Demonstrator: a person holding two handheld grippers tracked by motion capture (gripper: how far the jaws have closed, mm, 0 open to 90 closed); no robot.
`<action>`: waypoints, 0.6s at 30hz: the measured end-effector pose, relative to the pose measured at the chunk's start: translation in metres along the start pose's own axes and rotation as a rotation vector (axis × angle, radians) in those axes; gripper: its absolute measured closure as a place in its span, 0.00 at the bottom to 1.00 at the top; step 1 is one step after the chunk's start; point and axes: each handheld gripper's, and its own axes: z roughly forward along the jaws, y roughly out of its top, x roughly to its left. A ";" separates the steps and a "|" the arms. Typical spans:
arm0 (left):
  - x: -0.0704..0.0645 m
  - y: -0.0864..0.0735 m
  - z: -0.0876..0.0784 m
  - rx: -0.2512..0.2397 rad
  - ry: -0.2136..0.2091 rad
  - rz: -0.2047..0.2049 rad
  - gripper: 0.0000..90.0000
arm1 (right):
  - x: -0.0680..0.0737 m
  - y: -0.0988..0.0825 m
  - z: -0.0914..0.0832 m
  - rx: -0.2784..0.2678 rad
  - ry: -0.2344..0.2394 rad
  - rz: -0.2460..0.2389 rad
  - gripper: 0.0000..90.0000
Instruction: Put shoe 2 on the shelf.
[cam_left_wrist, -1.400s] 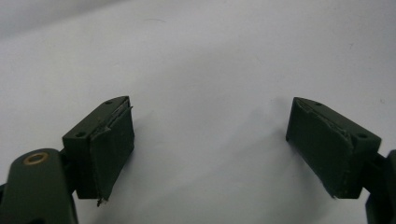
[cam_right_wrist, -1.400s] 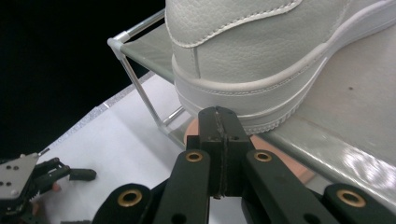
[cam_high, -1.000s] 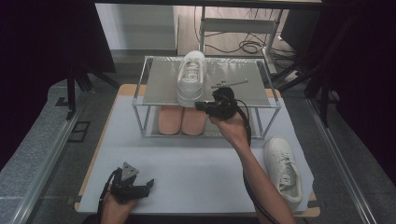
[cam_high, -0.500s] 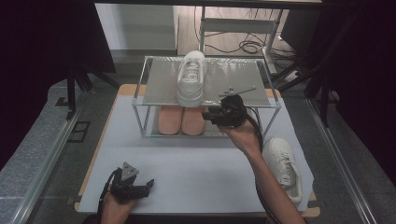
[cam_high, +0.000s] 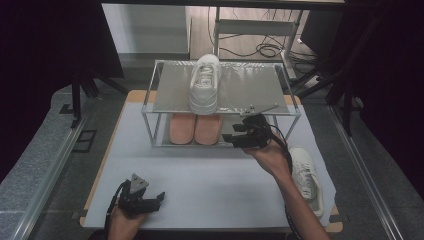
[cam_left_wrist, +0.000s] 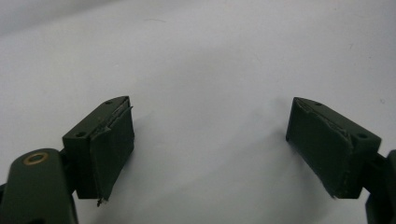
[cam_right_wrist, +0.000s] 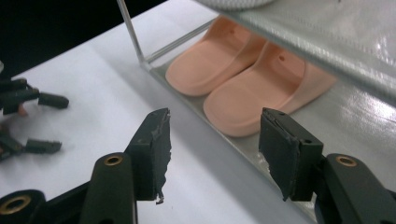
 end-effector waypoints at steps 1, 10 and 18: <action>0.000 0.000 0.000 0.000 0.000 0.000 0.17 | -0.002 -0.004 -0.002 0.008 -0.005 -0.002 0.48; 0.000 0.000 0.000 0.003 0.000 0.004 0.17 | -0.009 -0.023 -0.015 0.023 -0.025 0.013 0.47; 0.000 0.000 0.000 0.003 0.000 0.004 0.17 | -0.018 -0.040 -0.028 0.057 -0.048 0.043 0.44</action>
